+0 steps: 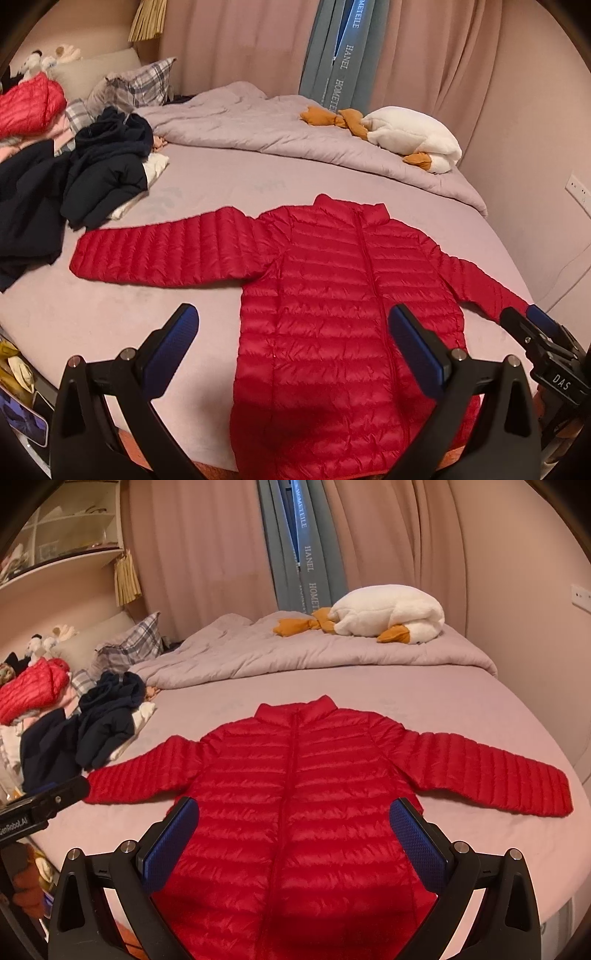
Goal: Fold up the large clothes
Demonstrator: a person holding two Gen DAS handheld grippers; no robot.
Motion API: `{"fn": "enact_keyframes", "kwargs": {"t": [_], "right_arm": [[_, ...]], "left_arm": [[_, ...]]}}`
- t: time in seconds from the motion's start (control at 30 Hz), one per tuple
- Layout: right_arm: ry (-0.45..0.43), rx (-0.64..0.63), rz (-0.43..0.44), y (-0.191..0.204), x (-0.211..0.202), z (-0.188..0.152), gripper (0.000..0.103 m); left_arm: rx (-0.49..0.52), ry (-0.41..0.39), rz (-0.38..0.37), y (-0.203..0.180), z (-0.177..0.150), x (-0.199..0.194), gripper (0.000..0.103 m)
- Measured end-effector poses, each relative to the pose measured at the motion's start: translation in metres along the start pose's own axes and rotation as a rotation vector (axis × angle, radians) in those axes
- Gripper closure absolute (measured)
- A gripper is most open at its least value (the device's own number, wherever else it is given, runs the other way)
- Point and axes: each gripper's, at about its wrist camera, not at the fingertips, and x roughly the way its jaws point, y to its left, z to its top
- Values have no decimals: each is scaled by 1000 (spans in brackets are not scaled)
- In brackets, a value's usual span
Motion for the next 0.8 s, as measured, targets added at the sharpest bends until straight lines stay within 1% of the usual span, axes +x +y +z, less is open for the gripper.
{"fn": "enact_keyframes", "kwargs": {"t": [0.8], "right_arm": [[-37,9,30,4,-12,6,1]], "left_arm": [[-14,9,-33,2,-6,-5,0]]}}
